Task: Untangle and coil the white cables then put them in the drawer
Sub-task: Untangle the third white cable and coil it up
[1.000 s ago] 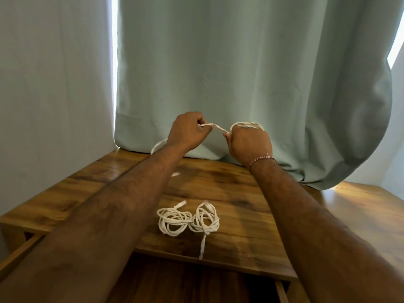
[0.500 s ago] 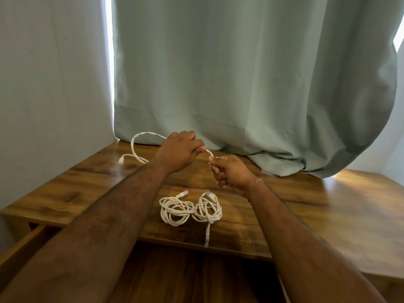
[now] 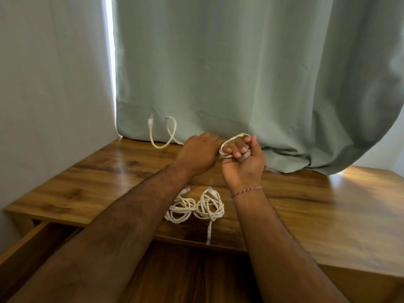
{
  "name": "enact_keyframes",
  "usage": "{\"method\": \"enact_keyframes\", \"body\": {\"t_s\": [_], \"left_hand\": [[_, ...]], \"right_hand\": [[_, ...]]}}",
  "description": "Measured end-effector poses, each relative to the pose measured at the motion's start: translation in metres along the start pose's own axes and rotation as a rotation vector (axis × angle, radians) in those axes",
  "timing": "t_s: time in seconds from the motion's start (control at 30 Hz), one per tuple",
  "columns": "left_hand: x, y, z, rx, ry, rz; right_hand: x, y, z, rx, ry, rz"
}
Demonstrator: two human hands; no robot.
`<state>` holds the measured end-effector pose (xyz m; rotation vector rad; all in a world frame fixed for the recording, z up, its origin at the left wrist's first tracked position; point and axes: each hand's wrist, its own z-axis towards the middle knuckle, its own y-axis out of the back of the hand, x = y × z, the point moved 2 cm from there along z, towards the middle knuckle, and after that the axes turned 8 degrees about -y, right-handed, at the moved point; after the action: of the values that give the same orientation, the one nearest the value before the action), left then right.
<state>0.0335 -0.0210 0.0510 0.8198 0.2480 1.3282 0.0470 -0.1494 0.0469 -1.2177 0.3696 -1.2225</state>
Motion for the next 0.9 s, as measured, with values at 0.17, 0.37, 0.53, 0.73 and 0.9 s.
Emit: {"method": "enact_keyframes", "body": {"t_s": [0.17, 0.37, 0.53, 0.73, 0.9], "left_hand": [[-0.005, -0.006, -0.006, 0.09, 0.037, 0.033], [-0.005, 0.002, -0.003, 0.043, -0.097, 0.157], [0.009, 0.018, 0.002, -0.026, -0.236, 0.267], [0.029, 0.027, 0.001, -0.035, -0.335, 0.169], [0.038, 0.035, 0.001, -0.052, -0.325, 0.204]], "right_hand": [[0.007, 0.0, 0.008, -0.222, 0.155, 0.08], [0.024, 0.02, 0.027, -0.554, 0.379, -0.464], [0.025, 0.051, 0.015, -0.213, 0.592, -1.924], [0.021, 0.047, 0.011, -0.118, 0.295, -1.947], [0.013, 0.029, 0.005, 0.006, -0.109, -1.394]]}}
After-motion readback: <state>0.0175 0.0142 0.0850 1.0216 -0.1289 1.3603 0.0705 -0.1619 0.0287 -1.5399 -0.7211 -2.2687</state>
